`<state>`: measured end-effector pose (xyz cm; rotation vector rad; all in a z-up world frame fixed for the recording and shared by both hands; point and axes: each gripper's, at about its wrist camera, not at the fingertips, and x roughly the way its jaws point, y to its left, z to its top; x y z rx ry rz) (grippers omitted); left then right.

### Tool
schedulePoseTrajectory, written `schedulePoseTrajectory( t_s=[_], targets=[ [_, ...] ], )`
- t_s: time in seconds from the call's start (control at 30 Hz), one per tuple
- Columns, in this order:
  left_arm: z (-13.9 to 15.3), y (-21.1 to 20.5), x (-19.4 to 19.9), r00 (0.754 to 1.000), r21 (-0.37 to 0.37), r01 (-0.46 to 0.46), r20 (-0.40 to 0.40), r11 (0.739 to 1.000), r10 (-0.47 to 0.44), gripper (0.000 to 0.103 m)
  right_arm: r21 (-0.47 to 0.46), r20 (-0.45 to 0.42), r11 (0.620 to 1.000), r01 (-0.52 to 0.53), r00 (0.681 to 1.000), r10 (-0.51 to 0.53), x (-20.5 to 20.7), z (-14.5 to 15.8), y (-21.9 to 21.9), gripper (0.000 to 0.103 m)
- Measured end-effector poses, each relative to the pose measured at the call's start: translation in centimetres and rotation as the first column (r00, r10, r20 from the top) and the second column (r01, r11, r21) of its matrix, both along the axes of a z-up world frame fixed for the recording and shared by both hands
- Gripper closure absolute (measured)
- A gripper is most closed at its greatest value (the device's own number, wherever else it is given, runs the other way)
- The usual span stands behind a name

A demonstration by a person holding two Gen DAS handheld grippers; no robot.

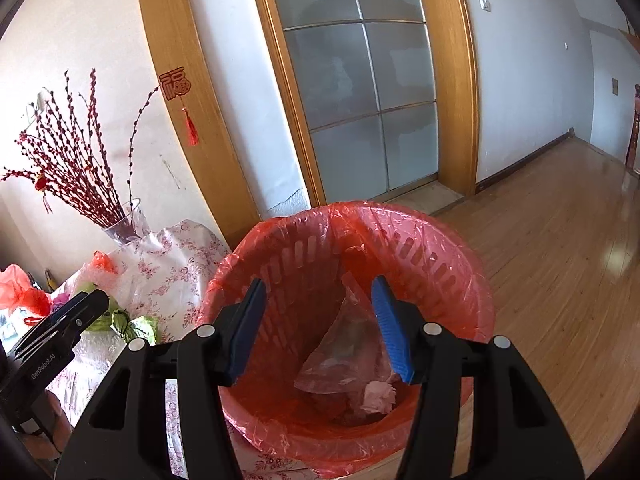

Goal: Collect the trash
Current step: 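Grasp the light-green paw-print bag at its knot with the right tool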

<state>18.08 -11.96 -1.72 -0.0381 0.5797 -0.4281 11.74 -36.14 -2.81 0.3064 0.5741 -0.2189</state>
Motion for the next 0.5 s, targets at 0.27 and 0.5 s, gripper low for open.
schedulePoseTrajectory(
  t_s=[0.27, 0.5],
  targets=[
    [0.3, 5.8, -1.1, 0.994, 0.007, -0.104, 0.014, 0.995, 0.104, 0.044, -0.007, -0.008, 0.998, -0.059, 0.998, 0.059, 0.6, 0.1, 2.9, 0.047],
    [0.4, 11.8, -3.0, 0.975, 0.026, -0.22, 0.038, 0.975, 0.219, 0.039, -0.007, -0.012, 0.99, -0.138, 0.99, 0.138, 1.4, 0.0, 6.0, 0.047]
  ],
)
